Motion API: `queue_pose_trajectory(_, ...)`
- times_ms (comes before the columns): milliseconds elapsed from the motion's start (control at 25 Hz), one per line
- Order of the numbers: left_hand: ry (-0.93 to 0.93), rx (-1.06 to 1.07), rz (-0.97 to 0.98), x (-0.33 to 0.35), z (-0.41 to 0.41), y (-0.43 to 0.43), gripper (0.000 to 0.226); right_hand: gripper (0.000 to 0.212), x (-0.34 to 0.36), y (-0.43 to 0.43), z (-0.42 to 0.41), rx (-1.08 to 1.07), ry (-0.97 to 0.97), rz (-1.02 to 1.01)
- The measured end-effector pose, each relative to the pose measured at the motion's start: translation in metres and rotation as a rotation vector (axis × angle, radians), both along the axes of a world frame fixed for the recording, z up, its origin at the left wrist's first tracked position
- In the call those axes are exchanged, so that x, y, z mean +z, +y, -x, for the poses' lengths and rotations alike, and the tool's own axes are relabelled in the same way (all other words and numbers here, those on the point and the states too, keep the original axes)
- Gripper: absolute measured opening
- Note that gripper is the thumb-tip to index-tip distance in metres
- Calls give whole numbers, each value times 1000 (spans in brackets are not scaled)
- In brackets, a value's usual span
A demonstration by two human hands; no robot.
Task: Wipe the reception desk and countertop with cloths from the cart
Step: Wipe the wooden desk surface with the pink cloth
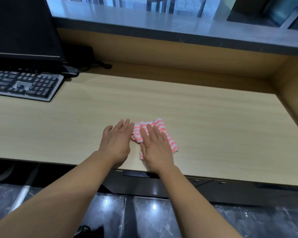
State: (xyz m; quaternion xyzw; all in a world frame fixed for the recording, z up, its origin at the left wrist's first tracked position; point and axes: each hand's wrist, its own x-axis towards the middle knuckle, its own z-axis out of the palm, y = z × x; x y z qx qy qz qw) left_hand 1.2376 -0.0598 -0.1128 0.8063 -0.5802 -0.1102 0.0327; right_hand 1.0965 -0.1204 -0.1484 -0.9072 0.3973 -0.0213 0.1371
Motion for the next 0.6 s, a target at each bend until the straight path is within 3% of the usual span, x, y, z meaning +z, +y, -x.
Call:
queue_pose_trajectory(240, 20, -91, -20, 15, 26, -14, 55, 76, -2, -48, 107, -249, 15, 122)
queue_pose_trajectory(360, 27, -118, -31, 20, 28, -13, 56, 67, -2, -66, 139, -407, 34, 146)
queue_pose_trajectory(440, 22, -124, -39, 22, 26, -9, 56, 54, 1, -68, 136, -519, 25, 123)
queue_pose_trajectory(600, 10, -114, -47, 28, 19, 6, 55, 61, 5, -43, 82, -564, -74, 81)
